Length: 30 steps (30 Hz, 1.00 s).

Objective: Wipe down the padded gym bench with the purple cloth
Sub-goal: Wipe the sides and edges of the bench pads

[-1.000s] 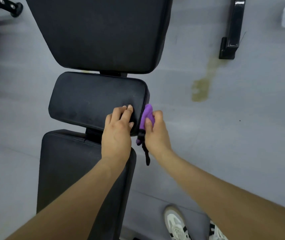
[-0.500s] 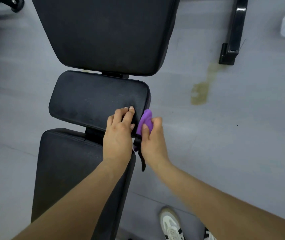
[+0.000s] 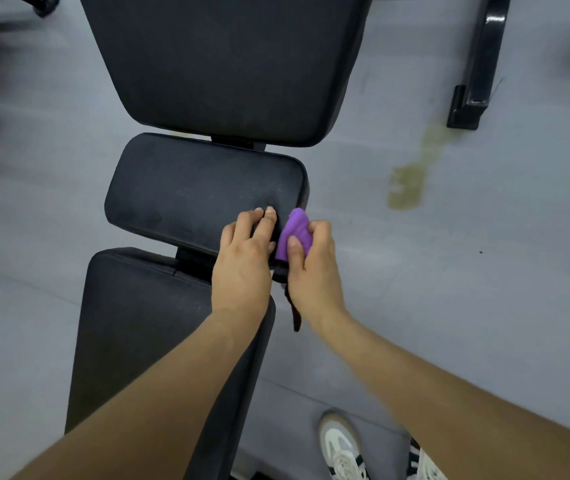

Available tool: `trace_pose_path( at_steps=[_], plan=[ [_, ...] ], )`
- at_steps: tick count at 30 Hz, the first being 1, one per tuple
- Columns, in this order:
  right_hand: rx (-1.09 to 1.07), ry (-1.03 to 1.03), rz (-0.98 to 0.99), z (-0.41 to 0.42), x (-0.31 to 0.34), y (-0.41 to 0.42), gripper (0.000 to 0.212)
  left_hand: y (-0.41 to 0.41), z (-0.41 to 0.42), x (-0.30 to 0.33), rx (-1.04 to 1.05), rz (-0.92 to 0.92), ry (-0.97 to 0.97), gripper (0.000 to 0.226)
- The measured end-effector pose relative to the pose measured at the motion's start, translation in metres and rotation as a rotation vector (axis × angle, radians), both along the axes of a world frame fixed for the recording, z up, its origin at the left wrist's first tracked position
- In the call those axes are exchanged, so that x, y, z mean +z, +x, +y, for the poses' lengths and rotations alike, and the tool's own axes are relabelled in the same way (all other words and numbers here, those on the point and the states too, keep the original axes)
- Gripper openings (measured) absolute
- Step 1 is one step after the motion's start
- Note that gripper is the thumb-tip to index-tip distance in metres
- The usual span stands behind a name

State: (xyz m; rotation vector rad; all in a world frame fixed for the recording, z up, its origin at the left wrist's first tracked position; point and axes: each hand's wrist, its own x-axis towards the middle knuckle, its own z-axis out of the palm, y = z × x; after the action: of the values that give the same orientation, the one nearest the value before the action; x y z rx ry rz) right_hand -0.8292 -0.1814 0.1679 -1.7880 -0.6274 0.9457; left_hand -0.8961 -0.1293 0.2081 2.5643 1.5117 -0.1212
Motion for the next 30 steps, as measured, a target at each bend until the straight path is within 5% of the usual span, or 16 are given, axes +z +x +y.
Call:
trace_pose_path(
  at_steps=[8,16,22,30],
  plan=[
    [-0.085,-0.052,0.035,0.061,-0.023,0.062,0.007,0.0,-0.002,-0.003,0.005,-0.008,0.024,0.048],
    [0.087,0.088,0.19,-0.012,-0.024,-0.003,0.01,0.0,-0.001,0.001,0.007,-0.003,0.009,0.048],
    [-0.138,-0.007,0.11,0.058,-0.021,0.06,0.008,-0.001,0.001,-0.002,-0.001,0.003,0.031,0.045],
    [-0.087,0.077,0.144,0.007,-0.019,0.0,0.005,-0.002,0.001,-0.002,0.044,-0.122,-0.027,0.047]
  ],
)
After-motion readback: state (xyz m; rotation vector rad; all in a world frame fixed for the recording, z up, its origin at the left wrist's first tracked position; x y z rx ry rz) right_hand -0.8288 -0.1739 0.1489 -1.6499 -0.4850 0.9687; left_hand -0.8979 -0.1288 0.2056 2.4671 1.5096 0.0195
